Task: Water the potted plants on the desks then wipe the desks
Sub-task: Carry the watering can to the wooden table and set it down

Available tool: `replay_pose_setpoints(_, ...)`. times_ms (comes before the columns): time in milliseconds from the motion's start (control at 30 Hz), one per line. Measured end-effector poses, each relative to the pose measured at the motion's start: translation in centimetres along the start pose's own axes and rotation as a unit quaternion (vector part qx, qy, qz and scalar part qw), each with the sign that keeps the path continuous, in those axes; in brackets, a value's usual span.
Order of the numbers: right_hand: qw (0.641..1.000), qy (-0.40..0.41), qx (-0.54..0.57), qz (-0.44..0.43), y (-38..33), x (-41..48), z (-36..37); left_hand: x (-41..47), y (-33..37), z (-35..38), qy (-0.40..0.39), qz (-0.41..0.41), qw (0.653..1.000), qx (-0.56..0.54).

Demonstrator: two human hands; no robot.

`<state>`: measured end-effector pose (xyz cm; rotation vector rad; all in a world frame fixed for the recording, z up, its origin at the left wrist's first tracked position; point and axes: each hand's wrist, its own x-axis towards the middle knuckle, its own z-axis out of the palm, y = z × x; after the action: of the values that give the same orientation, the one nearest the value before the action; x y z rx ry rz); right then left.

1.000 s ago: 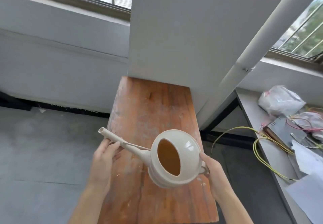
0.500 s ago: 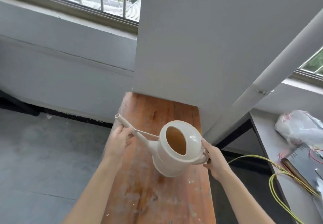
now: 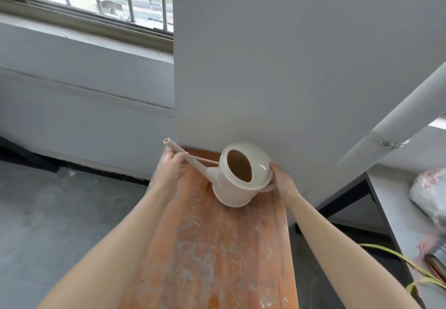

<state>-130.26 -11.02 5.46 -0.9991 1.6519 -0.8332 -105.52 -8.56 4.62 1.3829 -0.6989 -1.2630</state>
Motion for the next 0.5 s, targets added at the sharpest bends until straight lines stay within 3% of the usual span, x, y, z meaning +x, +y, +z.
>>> replay_pose_setpoints(300,0.999,0.026,0.025,-0.001,0.3,4.1,1.4,3.1,-1.2,0.4,0.013,-0.015,0.999,-0.032)
replay_pose_setpoints(500,0.995,0.087,0.044,0.0,0.5,2.5,1.2,0.2,-0.7,-0.1,0.027,-0.015,0.995,0.094)
